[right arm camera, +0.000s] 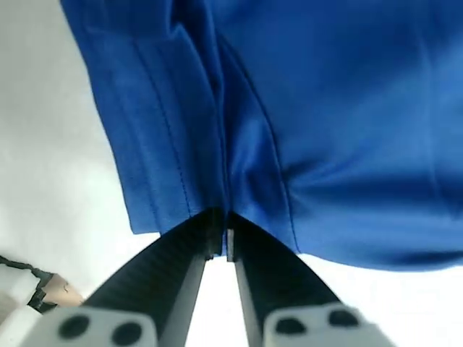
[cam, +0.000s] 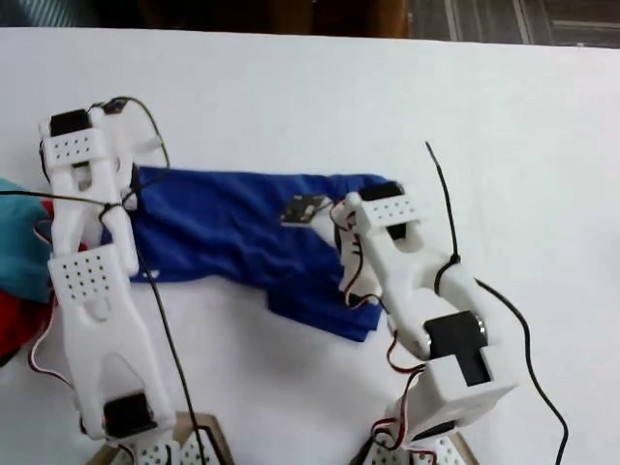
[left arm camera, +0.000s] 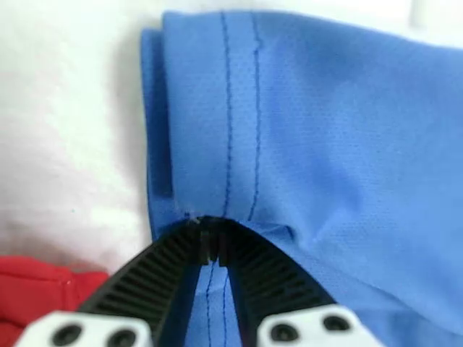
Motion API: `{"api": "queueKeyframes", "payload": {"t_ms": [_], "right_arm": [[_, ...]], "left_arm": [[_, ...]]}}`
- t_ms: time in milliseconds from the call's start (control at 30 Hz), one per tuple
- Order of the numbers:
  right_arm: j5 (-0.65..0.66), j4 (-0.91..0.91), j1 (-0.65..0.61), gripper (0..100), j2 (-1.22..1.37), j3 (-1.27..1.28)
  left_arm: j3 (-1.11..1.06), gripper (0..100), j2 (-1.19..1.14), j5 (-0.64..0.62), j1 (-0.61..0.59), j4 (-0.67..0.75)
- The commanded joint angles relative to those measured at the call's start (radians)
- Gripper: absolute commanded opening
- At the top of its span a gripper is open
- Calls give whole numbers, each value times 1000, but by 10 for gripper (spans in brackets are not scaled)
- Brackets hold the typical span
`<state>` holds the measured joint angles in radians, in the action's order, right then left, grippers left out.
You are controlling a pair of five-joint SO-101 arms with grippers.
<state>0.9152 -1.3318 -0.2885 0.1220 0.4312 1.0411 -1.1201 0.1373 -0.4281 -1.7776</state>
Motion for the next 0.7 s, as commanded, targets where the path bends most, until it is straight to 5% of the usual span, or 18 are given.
{"api": "queueKeyframes", "payload": {"t_ms": [0,667], "right_arm": [[9,1,5,19,-31,-15],[9,62,4,19,-124,-140]], "left_arm": [[12,25,-6,14,-25,-11],[12,25,-6,14,-25,-11]]}}
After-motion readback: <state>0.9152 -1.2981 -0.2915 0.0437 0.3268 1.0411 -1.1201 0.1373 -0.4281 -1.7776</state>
